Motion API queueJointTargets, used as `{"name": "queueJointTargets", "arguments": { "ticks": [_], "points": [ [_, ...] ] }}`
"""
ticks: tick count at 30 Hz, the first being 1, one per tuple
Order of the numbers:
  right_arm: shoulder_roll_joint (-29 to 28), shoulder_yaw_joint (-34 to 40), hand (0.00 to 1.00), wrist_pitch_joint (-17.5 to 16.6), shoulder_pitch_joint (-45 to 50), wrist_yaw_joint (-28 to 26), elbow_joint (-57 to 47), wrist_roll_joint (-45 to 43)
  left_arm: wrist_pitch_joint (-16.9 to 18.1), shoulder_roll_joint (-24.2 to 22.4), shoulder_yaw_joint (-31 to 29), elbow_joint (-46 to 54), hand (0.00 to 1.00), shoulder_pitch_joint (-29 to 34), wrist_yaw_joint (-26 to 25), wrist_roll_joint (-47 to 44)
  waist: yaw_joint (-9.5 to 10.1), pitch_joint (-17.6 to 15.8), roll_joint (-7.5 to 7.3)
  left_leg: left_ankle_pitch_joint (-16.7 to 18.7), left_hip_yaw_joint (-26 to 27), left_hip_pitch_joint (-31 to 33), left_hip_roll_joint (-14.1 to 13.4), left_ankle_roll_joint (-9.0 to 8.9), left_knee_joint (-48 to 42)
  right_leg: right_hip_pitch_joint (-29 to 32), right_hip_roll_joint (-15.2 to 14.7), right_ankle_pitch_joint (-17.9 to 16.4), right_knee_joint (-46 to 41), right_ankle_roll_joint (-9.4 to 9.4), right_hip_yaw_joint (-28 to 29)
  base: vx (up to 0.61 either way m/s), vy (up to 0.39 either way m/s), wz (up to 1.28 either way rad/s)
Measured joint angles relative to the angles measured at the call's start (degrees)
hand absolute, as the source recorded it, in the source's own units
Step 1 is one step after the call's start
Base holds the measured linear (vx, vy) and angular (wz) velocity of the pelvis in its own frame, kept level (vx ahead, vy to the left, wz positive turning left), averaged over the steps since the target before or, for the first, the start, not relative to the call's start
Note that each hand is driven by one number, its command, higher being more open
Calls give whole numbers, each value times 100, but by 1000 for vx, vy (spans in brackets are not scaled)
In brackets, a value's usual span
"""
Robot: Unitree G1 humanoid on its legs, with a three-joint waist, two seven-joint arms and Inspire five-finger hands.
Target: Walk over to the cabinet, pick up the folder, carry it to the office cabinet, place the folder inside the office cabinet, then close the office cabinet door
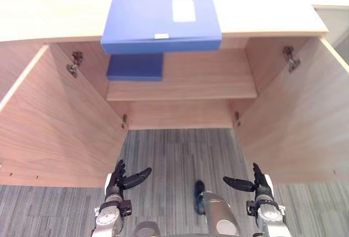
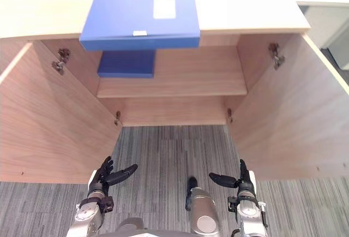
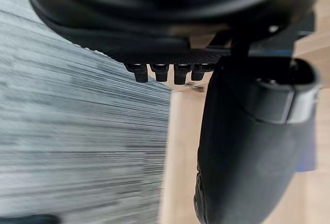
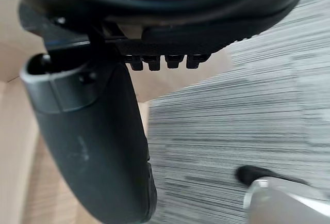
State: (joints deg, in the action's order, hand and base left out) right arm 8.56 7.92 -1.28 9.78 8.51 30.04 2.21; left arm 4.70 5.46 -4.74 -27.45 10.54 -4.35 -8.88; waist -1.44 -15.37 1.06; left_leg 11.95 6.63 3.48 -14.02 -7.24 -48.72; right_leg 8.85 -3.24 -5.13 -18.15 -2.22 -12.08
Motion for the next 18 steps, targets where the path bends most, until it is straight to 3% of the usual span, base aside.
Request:
{"name": "queueJointTargets", "arguments": {
  "ticks": [2,4,5,6,7,10,18],
  "points": [
    [-55,11,100,-60,-52,21,-292,-36,0,-5,87,90,100,13,31,1,93,9,-17,312,354,529,-56,249,188,-421,35,-63,350,-46,1,305,-76,-7],
    [-58,39,100,-93,-95,25,-351,-49,0,-12,111,112,100,10,57,4,171,14,-7,372,455,671,75,333,1073,-555,14,-43,479,32,44,240,10,-12],
    [-72,81,100,-101,-142,27,-291,-52,-1,-17,111,111,100,-2,55,4,221,24,8,256,369,639,255,273,2075,-630,8,-59,515,95,98,230,79,-21],
    [-57,86,100,-97,-190,27,-173,-52,-3,-16,111,110,100,16,50,4,214,55,60,-286,207,583,407,315,2992,-668,32,-109,507,182,124,293,141,-29],
    [-100,98,100,-76,-217,26,-53,-51,-10,14,108,108,100,34,48,4,239,69,30,-760,141,492,485,356,3139,-705,30,-182,463,289,211,244,135,-18],
    [-240,136,100,-26,-12,21,-8,-51,-69,48,158,474,100,130,44,111,212,184,-160,-774,184,255,824,379,3418,-820,-301,-308,466,490,237,208,140,9],
    [-204,131,100,-107,8,-116,178,-52,58,289,-10,2658,100,522,-110,593,205,412,-154,-817,79,-54,1126,501,3868,-1129,-435,-260,844,591,240,72,54,7]
  ]
}}
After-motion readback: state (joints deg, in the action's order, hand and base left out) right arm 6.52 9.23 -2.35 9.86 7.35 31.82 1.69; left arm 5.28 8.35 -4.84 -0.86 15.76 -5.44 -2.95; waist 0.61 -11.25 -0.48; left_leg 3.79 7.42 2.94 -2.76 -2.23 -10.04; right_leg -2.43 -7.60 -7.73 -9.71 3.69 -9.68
